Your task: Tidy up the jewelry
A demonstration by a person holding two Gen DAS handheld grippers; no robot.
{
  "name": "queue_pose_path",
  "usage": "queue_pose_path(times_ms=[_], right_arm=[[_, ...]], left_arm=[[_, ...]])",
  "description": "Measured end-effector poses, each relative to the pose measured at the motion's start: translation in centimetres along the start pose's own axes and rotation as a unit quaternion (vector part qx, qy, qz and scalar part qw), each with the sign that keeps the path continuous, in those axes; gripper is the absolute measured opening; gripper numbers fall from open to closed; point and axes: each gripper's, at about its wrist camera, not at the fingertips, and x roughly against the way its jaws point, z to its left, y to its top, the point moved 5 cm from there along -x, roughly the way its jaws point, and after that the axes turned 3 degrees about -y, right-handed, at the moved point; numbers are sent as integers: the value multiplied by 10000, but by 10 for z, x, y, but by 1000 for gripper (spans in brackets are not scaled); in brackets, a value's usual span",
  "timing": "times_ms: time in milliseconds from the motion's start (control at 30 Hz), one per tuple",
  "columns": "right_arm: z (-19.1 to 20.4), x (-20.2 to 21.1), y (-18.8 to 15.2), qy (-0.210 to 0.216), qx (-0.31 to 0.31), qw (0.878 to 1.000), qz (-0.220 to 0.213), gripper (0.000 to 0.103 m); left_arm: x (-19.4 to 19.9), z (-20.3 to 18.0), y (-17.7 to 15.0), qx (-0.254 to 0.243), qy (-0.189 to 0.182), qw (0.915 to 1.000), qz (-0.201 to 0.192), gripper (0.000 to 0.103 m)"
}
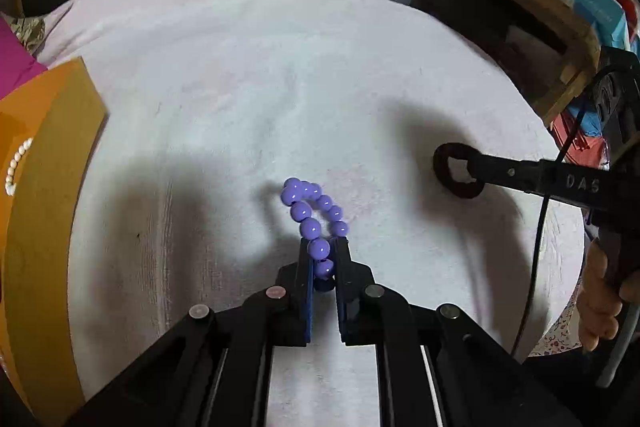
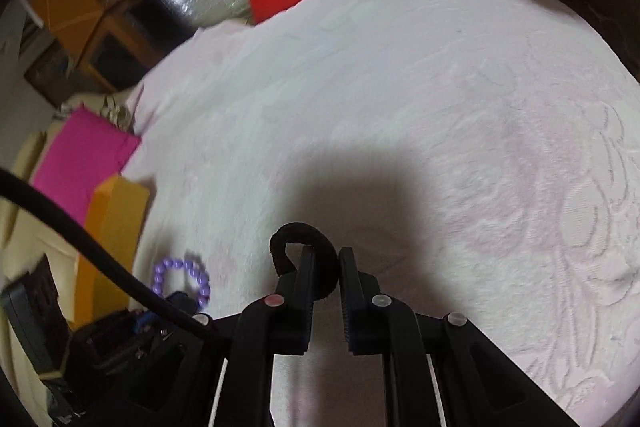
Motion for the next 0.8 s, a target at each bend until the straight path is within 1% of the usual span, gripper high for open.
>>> queue_pose_path(times_ms=[67,100,133,167,200,233,267,300,333,367,433,533,600,733,800], right_arm=[[2,-7,-3,-167,145,9997,53,13],[5,-11,-2,-282,211,9993,93,14],[5,-12,0,-313,231,9992,129,14],[6,-13,2,-315,236,9990,191,14],[7,-13,4,-300,235,9990,216,15],[7,-13,6,-304,237,9990,224,21],[6,-11,9,-350,244,9988,221,31],[4,-10,12,-385,241,9987,212,36],[1,-9,14,-410,221,9987,191,50],[-2,-7,17,-418,170,9989,142,57],[-6,-4,22,-375,77,9992,87,57],[-12,-1,23,-195,-41,9997,132,57],[-13,0,21,-159,-25,9997,166,57],[4,-12,13,-214,364,9987,303,57],[12,-19,7,-308,616,9971,339,50]], left_arm=[[0,3,1,-9,7,10000,39,21],[1,4,2,-21,39,10000,30,29],[2,5,3,-36,77,10000,29,40],[2,6,4,-48,101,9999,40,46],[3,7,3,-55,115,9999,38,56],[5,10,3,-67,133,9999,15,57],[6,12,4,-80,138,9999,8,57],[6,14,4,-90,140,9999,8,57],[7,16,4,-98,160,9998,16,57],[7,18,2,-114,196,9997,34,57],[4,17,-1,-171,229,9996,71,57],[3,11,-5,-328,166,9992,135,58],[3,7,-7,-453,131,9988,156,61],[1,3,-10,-567,55,9982,190,62],[0,3,-9,-588,38,9981,173,62]])
